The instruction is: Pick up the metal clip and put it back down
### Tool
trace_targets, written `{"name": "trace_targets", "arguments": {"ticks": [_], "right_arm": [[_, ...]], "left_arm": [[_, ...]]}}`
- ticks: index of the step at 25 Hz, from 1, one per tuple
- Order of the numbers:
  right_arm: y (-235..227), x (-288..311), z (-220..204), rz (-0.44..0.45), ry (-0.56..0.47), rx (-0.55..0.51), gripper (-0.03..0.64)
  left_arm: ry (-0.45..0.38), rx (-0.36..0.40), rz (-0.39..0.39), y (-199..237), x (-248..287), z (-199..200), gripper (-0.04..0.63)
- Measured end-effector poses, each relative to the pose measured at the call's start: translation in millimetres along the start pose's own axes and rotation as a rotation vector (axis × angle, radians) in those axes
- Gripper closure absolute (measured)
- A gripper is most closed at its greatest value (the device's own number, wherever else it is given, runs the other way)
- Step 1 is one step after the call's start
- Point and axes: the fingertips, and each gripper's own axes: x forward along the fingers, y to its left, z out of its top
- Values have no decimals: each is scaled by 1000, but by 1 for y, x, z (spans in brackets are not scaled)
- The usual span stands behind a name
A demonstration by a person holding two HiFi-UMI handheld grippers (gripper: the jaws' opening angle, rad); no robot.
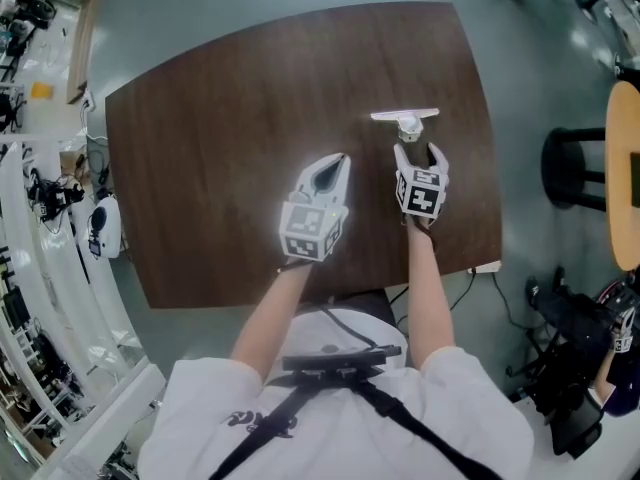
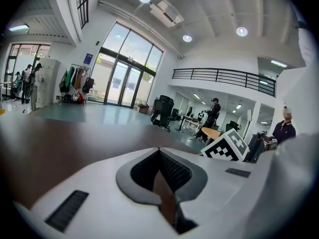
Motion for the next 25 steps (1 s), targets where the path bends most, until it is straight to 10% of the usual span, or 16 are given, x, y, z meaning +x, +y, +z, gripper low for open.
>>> {"name": "trace_targets", "arguments": {"ticks": [9, 25], "right_arm": [[43, -95, -10, 57, -122, 51, 317], [184, -254, 44, 169, -442, -84, 611]], "left_arm": [[-64, 12, 47, -7, -85, 2, 586], [-215, 89, 53, -18, -225, 36, 586]]}}
